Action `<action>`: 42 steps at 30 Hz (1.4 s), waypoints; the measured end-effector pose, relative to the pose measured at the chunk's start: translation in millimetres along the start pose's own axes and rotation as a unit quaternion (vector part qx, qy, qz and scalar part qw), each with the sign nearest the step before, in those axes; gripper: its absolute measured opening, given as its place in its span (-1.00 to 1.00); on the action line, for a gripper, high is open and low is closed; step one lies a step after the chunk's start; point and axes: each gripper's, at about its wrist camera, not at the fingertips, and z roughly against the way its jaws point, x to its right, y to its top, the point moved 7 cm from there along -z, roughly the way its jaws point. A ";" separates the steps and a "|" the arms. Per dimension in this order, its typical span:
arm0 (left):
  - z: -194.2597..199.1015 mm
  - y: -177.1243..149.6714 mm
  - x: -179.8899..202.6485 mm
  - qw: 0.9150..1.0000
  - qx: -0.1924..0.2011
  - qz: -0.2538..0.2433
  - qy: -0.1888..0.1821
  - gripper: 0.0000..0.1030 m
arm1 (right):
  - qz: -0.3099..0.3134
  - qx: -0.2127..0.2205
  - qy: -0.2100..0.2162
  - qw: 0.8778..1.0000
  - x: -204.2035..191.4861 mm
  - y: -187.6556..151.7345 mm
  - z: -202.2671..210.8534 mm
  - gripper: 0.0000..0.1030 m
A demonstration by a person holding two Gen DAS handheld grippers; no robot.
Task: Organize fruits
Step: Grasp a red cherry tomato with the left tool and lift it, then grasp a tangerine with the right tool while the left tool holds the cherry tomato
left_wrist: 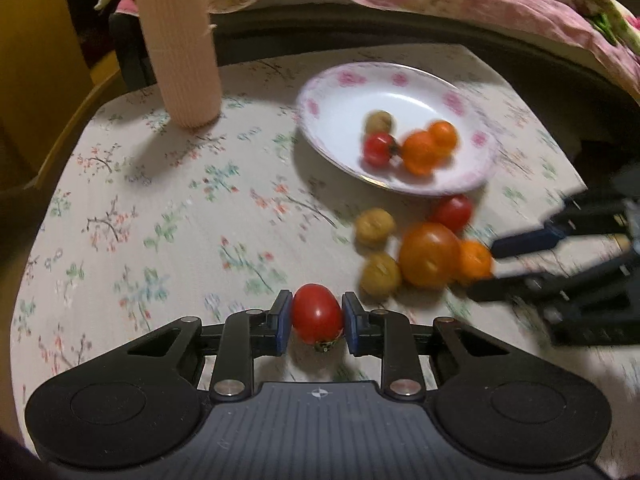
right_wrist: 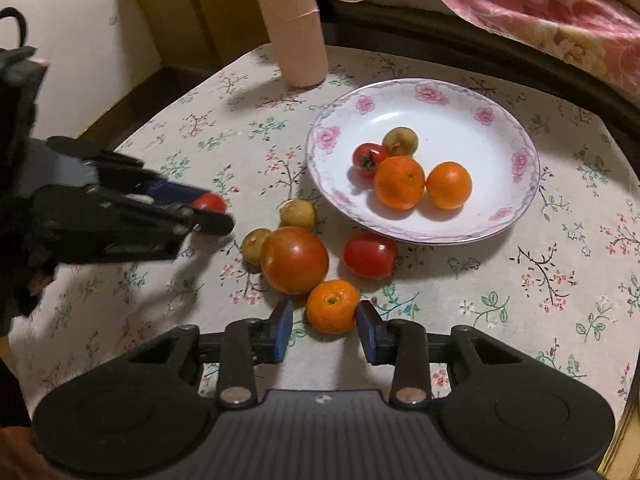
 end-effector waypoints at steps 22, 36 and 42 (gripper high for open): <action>11.7 -39.6 24.1 0.998 -0.016 -0.064 -0.018 0.26 | 0.024 0.001 -0.007 1.000 5.1 -9.4 -6.2 -0.25; 5.2 -40.3 26.6 0.997 -0.026 -0.065 -0.013 0.07 | 0.026 0.003 -0.012 1.000 4.1 -7.0 -12.8 -0.22; 6.6 -35.4 20.6 0.999 -0.025 -0.042 -0.010 -0.32 | 0.015 0.000 -0.012 1.000 8.2 -5.2 -13.1 -0.37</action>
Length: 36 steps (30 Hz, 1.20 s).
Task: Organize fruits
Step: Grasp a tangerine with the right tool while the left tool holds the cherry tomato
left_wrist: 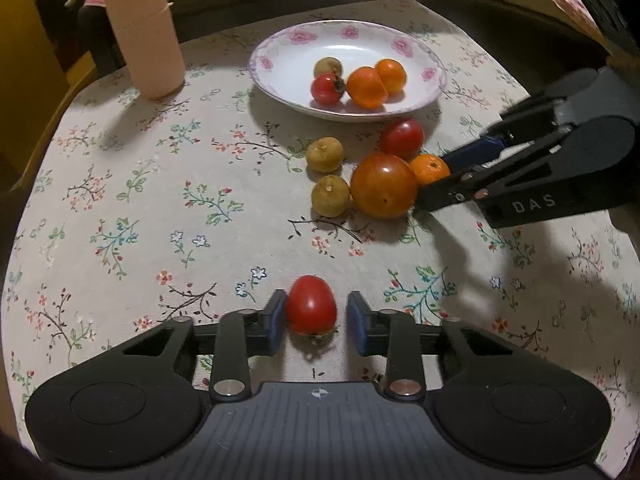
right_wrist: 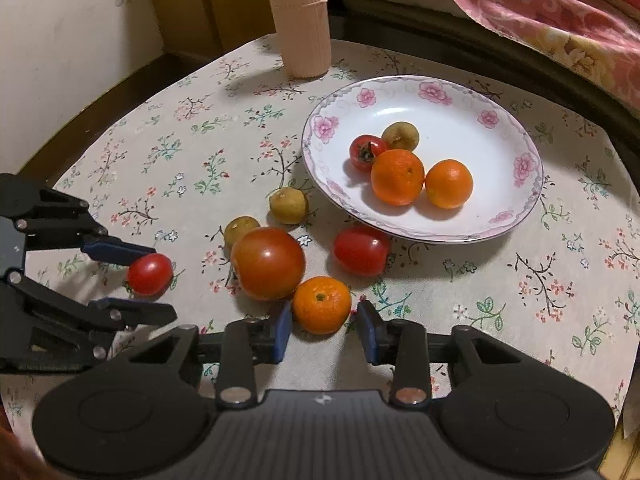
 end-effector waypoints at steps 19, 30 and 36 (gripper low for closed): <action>1.3 5.9 6.9 1.000 0.009 -0.015 -0.010 -0.35 | 0.006 -0.009 0.010 1.000 -8.4 -3.5 11.8 -0.38; 0.4 9.1 10.9 1.000 0.009 -0.026 -0.010 -0.35 | 0.011 -0.010 0.016 1.000 -12.0 -6.8 15.4 -0.38; -1.0 9.6 12.0 1.000 0.007 -0.029 -0.006 -0.35 | 0.012 -0.018 0.015 1.000 -12.6 -8.7 15.2 -0.38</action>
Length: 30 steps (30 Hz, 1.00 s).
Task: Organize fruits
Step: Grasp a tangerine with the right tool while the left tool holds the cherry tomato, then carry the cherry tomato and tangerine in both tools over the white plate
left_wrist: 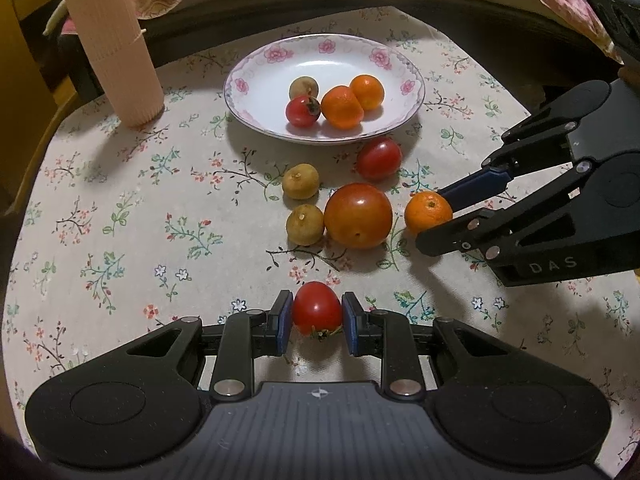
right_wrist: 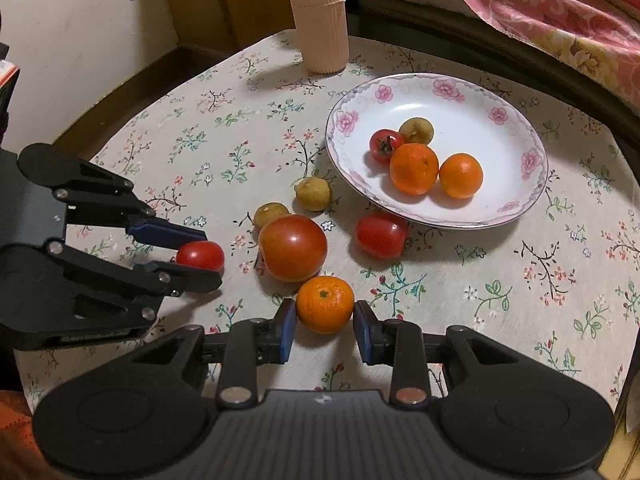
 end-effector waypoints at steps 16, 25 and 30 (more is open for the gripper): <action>4.4 14.3 2.3 1.000 0.012 -0.007 0.005 -0.34 | -0.004 0.006 0.001 1.000 -2.9 0.8 10.0 -0.38; 4.7 25.9 7.0 1.000 0.020 -0.012 0.005 -0.34 | -0.011 0.022 0.000 1.000 0.9 8.5 20.1 -0.38; 4.6 32.1 8.5 1.000 0.024 -0.013 0.007 -0.34 | -0.015 0.027 -0.002 1.000 3.2 11.8 22.6 -0.38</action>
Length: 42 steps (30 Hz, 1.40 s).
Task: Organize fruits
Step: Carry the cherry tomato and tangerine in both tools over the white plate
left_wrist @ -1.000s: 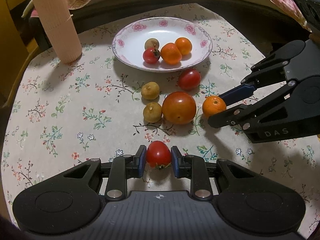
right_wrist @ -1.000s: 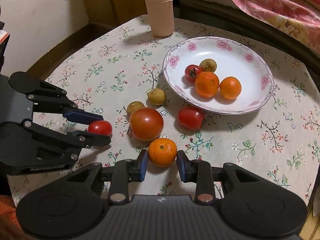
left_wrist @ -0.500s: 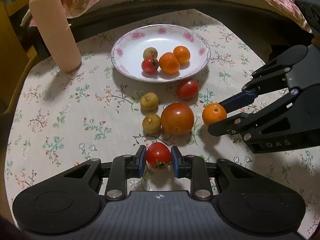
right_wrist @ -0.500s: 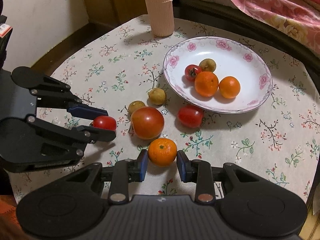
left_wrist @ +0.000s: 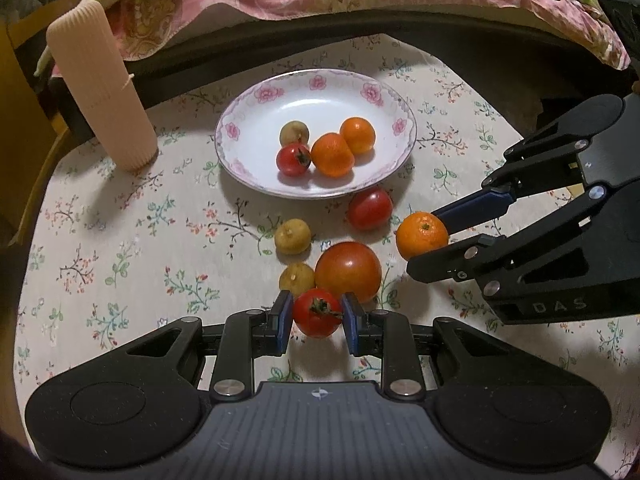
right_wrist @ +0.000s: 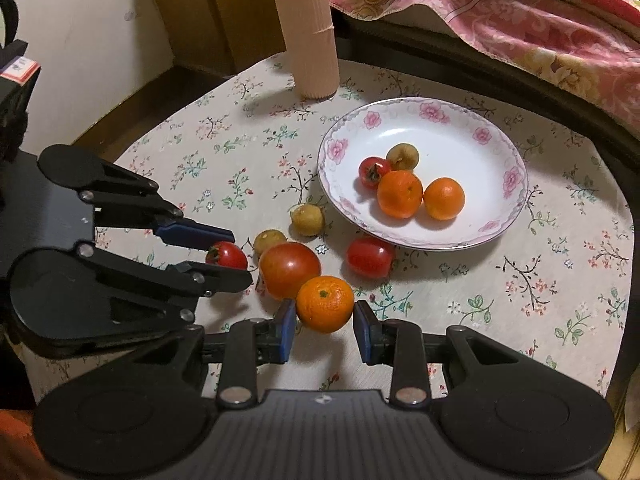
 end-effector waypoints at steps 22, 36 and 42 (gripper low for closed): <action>-3.4 30.4 7.6 1.000 0.023 -0.008 0.005 -0.34 | -0.025 0.028 -0.022 0.999 16.8 15.6 11.9 -0.38; -9.8 51.5 5.1 0.999 0.037 -0.010 0.013 -0.38 | -0.048 0.040 -0.041 0.997 33.1 25.3 12.1 -0.38; -16.9 63.6 -0.8 0.999 0.043 -0.001 0.018 -0.38 | -0.059 0.044 -0.050 0.996 43.3 35.2 9.5 -0.38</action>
